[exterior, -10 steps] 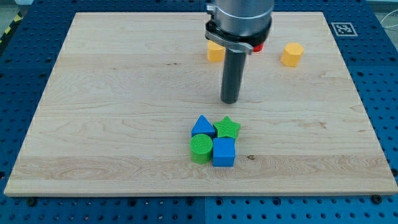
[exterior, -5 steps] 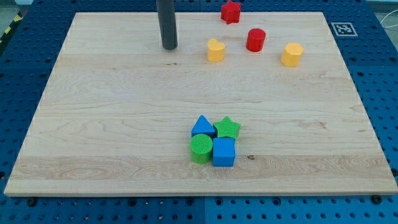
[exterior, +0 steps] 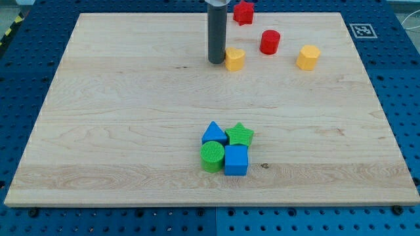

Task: Move yellow heart towards bottom left

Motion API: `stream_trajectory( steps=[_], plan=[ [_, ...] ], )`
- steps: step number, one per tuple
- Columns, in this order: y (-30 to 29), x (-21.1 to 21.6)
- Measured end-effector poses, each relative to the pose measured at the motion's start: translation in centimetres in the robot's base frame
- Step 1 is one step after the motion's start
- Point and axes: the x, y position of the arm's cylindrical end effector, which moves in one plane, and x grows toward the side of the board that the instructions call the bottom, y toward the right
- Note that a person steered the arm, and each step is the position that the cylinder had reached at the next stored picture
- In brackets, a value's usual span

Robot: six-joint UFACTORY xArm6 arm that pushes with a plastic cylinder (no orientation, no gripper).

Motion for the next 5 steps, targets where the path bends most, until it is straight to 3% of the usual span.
stream_trajectory(
  steps=[2, 4, 5],
  plan=[
    [5.6, -3.4],
    [5.3, 3.5],
    [1.7, 5.0]
  ],
)
